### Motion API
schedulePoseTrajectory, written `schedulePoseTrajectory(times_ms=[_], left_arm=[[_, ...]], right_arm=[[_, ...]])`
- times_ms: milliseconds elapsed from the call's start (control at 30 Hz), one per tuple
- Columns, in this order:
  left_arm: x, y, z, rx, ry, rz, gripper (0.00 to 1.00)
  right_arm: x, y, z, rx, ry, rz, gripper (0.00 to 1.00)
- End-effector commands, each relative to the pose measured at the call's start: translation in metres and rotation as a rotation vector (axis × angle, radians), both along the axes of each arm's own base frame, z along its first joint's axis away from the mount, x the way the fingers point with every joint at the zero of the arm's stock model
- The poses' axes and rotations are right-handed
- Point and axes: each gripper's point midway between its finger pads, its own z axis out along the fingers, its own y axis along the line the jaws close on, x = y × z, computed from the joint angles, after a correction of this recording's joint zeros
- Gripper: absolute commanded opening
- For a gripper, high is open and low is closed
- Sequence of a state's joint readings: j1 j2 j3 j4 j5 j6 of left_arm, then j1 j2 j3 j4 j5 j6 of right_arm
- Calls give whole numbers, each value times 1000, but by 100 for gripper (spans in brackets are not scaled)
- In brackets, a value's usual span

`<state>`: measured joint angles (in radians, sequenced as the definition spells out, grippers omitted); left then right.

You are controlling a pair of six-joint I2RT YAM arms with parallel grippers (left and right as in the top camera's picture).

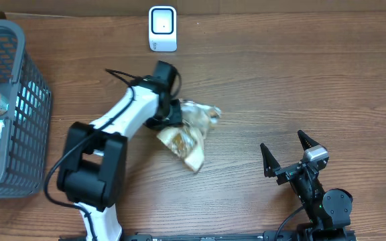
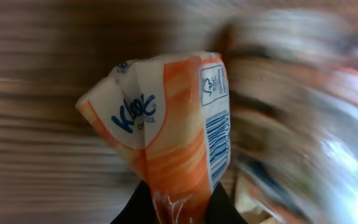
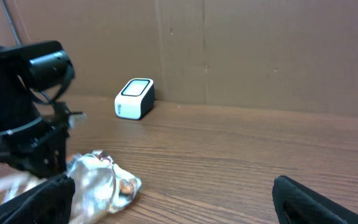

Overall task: Scan the item barcode
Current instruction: 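Lift the tissue pack and hold it toward the white scanner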

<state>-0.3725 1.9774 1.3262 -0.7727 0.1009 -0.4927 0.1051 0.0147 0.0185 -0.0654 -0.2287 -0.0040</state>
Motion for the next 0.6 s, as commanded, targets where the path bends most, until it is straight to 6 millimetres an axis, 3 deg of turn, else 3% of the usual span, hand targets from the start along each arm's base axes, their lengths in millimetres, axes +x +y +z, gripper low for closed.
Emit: schedulePoseTrajectory(times_ms=[0, 233, 467, 533, 567], left_arm=[[-4, -14, -4, -23, 9, -4, 4], [-1, -12, 2, -17, 5, -24, 4], [8, -1, 28, 47, -2, -35, 4], [9, -7, 35, 24, 0, -57, 12], [8, -11, 37, 6, 6, -70, 23]], right_arm=[[0, -2, -2, -2, -6, -9, 100], [0, -1, -2, -2, -6, -8, 100], [0, -2, -2, -2, -6, -9, 100], [0, -2, -2, -2, -6, -9, 100], [0, -2, -2, -2, -6, -9, 100]])
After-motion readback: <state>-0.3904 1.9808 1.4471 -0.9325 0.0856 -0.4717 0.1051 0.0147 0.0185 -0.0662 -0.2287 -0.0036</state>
